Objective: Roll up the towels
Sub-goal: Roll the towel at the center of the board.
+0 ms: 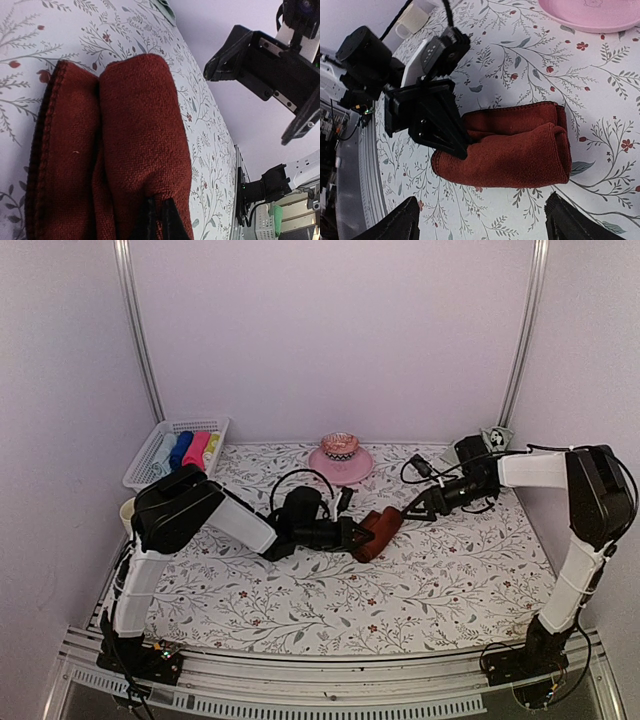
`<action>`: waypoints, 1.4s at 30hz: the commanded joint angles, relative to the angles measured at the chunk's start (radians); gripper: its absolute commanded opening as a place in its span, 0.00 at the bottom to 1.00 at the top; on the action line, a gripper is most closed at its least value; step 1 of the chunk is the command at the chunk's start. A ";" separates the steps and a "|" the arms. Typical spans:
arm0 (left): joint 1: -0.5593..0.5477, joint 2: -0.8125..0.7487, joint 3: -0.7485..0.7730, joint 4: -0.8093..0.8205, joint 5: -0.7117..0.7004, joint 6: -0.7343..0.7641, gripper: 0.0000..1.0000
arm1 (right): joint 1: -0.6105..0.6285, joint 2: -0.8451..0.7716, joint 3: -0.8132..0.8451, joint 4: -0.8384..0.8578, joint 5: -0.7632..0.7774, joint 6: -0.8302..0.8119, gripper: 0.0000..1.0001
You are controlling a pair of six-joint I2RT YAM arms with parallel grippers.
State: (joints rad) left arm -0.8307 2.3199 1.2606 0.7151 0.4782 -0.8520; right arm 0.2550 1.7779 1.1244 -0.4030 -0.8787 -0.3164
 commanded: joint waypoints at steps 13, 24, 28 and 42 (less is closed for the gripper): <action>0.042 0.025 -0.037 -0.005 -0.052 -0.053 0.00 | 0.113 0.187 0.194 -0.076 -0.077 0.013 0.47; 0.051 0.022 -0.020 -0.044 -0.045 -0.017 0.00 | 0.124 0.278 0.256 -0.116 -0.038 -0.005 0.48; 0.054 0.020 -0.018 -0.057 -0.048 -0.005 0.00 | 0.134 0.313 0.288 -0.128 -0.024 -0.010 0.49; 0.079 -0.031 -0.019 -0.124 -0.080 0.079 0.24 | 0.145 0.389 0.344 -0.160 0.009 -0.013 0.51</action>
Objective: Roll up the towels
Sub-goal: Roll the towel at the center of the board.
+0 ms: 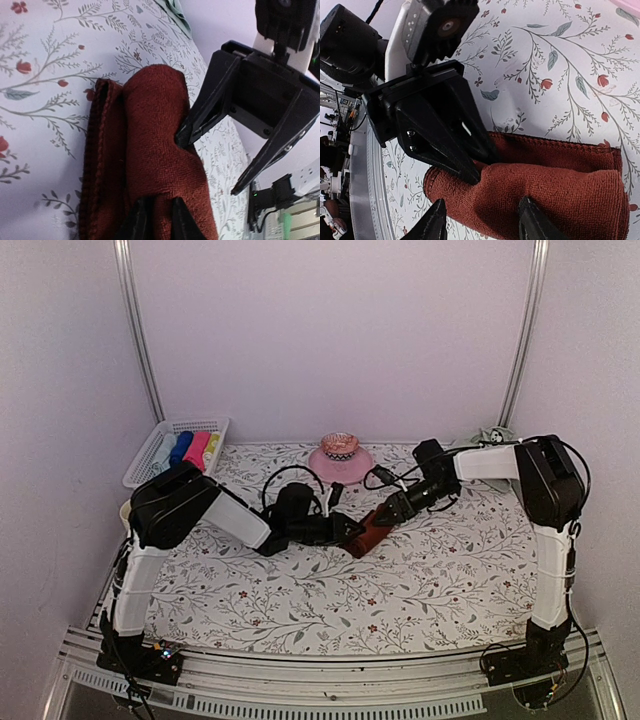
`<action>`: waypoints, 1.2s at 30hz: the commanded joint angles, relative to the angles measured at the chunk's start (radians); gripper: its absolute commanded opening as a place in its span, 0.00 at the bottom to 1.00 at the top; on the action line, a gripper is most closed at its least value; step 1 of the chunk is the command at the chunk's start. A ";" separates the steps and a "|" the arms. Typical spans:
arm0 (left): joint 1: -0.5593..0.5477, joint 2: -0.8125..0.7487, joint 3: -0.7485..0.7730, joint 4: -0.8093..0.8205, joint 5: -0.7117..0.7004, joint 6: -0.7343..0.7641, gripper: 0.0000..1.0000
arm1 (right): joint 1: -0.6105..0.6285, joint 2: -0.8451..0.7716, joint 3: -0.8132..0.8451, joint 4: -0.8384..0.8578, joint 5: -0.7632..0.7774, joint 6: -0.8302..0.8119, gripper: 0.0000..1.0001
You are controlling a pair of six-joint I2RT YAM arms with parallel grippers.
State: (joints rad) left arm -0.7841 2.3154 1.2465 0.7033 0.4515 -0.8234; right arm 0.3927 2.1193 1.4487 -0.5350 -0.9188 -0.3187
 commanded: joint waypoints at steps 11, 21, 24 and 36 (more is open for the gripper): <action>0.042 -0.097 0.011 -0.248 -0.101 0.151 0.60 | 0.022 0.094 0.064 -0.043 0.070 -0.007 0.52; 0.042 -0.093 0.085 -0.439 -0.077 0.213 0.96 | 0.024 0.082 0.050 -0.043 0.082 -0.016 0.52; 0.042 -0.080 0.131 -0.523 -0.063 0.244 0.97 | 0.023 0.081 0.046 -0.043 0.089 -0.021 0.52; 0.031 -0.009 0.177 -0.531 0.166 0.191 0.97 | 0.024 0.083 0.042 -0.040 0.101 -0.026 0.52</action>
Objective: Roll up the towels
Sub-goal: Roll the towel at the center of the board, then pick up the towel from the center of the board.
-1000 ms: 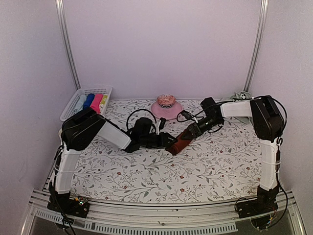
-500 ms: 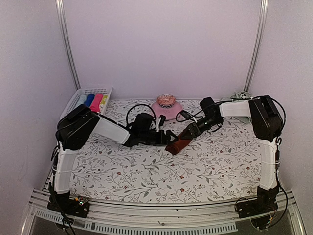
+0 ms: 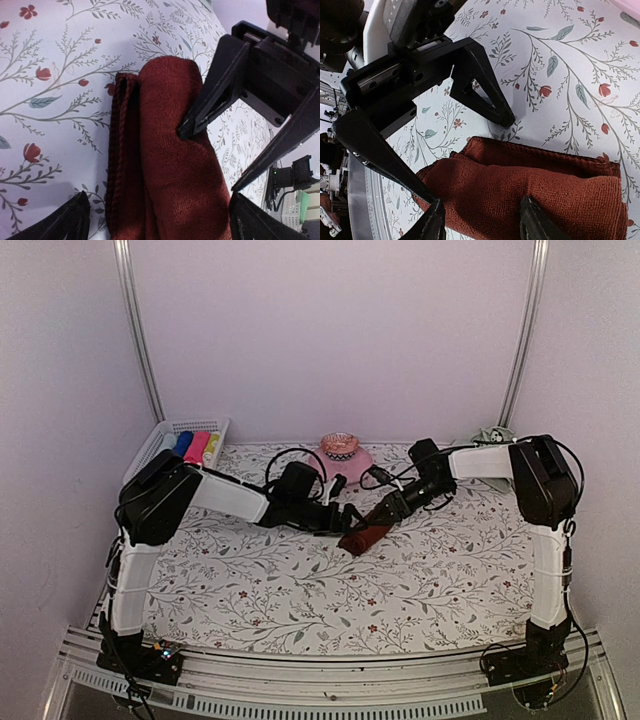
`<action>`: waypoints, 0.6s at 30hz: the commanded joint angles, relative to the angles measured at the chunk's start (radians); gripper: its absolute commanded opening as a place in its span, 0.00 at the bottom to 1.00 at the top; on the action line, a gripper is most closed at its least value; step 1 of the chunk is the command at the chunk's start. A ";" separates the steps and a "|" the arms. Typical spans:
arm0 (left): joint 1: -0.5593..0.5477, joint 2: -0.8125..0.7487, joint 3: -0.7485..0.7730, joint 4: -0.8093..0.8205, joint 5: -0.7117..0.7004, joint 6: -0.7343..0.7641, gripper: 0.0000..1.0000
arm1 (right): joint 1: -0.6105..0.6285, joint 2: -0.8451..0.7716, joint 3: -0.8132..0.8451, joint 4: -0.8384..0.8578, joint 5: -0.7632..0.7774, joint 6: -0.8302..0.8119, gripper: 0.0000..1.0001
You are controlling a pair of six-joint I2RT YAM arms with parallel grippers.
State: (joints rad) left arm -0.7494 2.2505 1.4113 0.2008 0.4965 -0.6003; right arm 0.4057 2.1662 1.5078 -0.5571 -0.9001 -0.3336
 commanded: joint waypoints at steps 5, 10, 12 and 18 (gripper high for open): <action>-0.004 0.083 0.015 0.007 0.177 -0.080 0.97 | 0.012 0.036 -0.021 -0.014 0.080 -0.012 0.52; -0.012 0.112 0.067 -0.088 0.158 -0.053 0.97 | 0.013 0.032 -0.024 -0.013 0.081 -0.013 0.52; -0.012 0.114 0.082 -0.160 0.113 -0.027 0.97 | 0.012 0.028 -0.027 -0.012 0.081 -0.016 0.52; -0.025 0.132 0.140 -0.302 0.032 0.043 0.94 | 0.014 0.021 -0.031 -0.009 0.083 -0.021 0.52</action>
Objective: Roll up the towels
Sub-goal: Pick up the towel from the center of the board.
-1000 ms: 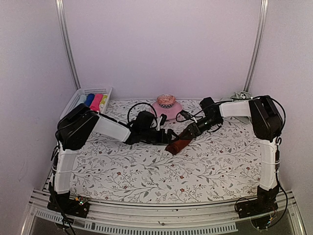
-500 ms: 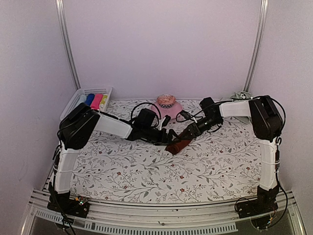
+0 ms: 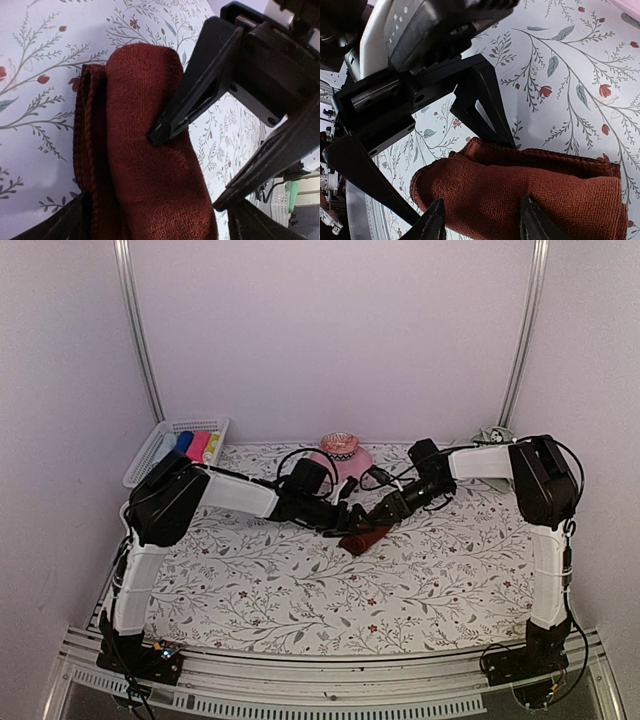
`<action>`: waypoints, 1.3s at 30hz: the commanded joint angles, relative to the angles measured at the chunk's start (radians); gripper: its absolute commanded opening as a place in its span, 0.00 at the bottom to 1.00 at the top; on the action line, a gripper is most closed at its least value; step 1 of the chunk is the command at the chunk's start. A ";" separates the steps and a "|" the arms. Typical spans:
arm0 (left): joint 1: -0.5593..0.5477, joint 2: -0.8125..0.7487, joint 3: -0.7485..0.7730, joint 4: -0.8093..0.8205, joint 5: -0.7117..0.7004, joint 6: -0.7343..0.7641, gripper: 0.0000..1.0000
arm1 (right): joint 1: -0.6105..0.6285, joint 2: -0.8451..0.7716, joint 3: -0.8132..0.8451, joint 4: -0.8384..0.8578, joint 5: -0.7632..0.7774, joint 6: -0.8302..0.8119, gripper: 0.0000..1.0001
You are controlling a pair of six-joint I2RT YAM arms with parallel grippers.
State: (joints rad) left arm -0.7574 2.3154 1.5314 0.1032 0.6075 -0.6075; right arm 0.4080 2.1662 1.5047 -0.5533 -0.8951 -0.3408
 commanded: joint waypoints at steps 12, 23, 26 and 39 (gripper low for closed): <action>-0.025 0.102 0.020 -0.211 -0.056 0.024 0.59 | 0.013 -0.005 -0.045 -0.008 0.079 -0.027 0.50; -0.031 0.100 -0.007 -0.172 -0.046 0.011 0.00 | 0.013 -0.079 -0.056 -0.006 0.080 -0.048 0.58; -0.029 0.066 -0.032 -0.152 -0.070 0.026 0.00 | 0.009 -0.135 -0.055 -0.016 0.098 -0.060 0.66; 0.005 -0.298 -0.235 -0.097 -0.205 0.127 0.00 | -0.100 -0.349 -0.061 -0.059 0.104 -0.126 0.99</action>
State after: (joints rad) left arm -0.7738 2.1555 1.3502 0.0334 0.4664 -0.5373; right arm 0.3389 1.8538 1.4582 -0.5911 -0.8005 -0.4473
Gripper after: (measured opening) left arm 0.107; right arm 0.989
